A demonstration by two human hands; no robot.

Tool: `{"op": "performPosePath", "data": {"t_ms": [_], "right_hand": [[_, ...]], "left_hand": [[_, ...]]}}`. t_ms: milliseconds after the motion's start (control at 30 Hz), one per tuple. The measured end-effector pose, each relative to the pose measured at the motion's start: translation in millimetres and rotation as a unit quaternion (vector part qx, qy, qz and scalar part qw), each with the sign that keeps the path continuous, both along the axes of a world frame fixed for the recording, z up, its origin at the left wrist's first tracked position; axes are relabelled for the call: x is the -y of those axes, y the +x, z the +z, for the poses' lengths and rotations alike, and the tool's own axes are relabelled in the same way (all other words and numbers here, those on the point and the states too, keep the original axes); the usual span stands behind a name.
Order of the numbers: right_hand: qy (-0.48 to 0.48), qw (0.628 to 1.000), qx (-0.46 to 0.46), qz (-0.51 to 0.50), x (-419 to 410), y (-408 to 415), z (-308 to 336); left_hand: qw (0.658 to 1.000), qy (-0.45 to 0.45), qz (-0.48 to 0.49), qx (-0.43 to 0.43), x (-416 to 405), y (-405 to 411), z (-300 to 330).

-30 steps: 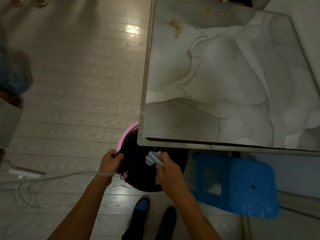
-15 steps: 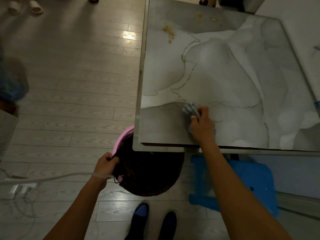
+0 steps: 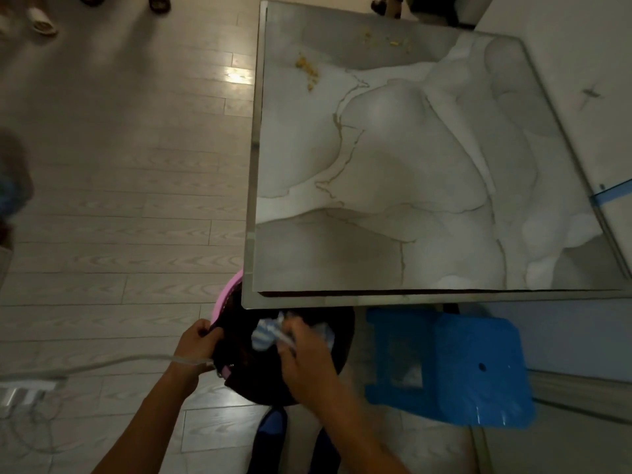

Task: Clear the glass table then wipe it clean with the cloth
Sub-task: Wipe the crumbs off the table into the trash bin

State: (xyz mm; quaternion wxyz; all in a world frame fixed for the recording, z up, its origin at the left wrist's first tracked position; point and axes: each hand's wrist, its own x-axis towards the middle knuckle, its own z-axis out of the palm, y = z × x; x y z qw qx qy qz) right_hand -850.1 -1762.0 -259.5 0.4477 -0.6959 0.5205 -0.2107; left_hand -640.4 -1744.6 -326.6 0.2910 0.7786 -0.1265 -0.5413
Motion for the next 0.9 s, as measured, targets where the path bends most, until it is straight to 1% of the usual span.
{"op": "performPosePath", "data": {"t_ms": [33,133,233,367,467,600,700,800,900], "right_hand": [[0.024,1.0,-0.003,-0.006,-6.7,0.4,-0.3],[0.032,0.998,-0.016,-0.043,-5.8,-3.1,-6.3],[0.037,0.998,-0.046,-0.006,2.0,-8.2,-4.0],[0.015,0.999,-0.042,-0.014,6.1,-25.5,7.2],[0.016,0.998,-0.002,-0.053,4.0,-37.1,12.7],[0.033,0.995,0.016,-0.092,10.3,-48.0,28.3],[-0.01,0.987,0.033,-0.158,25.8,-61.4,54.3],[-0.085,0.965,0.041,-0.245,55.8,-76.1,74.4],[-0.119,0.951,0.026,-0.285,96.6,-78.8,77.1]], "left_hand": [[1.0,0.0,-0.001,-0.001,-0.3,-1.5,0.5],[1.0,-0.001,-0.006,0.009,-0.8,-6.7,0.2],[1.0,0.0,-0.001,0.015,-1.1,-11.4,0.7],[1.0,0.006,0.005,0.015,-6.7,-15.1,-1.0],[1.0,0.007,-0.001,0.011,-10.7,-19.4,2.2],[1.0,0.006,0.007,0.015,-14.2,-20.3,7.8],[1.0,0.008,0.013,0.024,-12.8,-18.1,10.4],[0.999,0.0,0.022,0.023,-13.2,-15.1,15.7],[0.999,-0.002,0.034,0.021,-12.6,-9.8,21.1]]}}
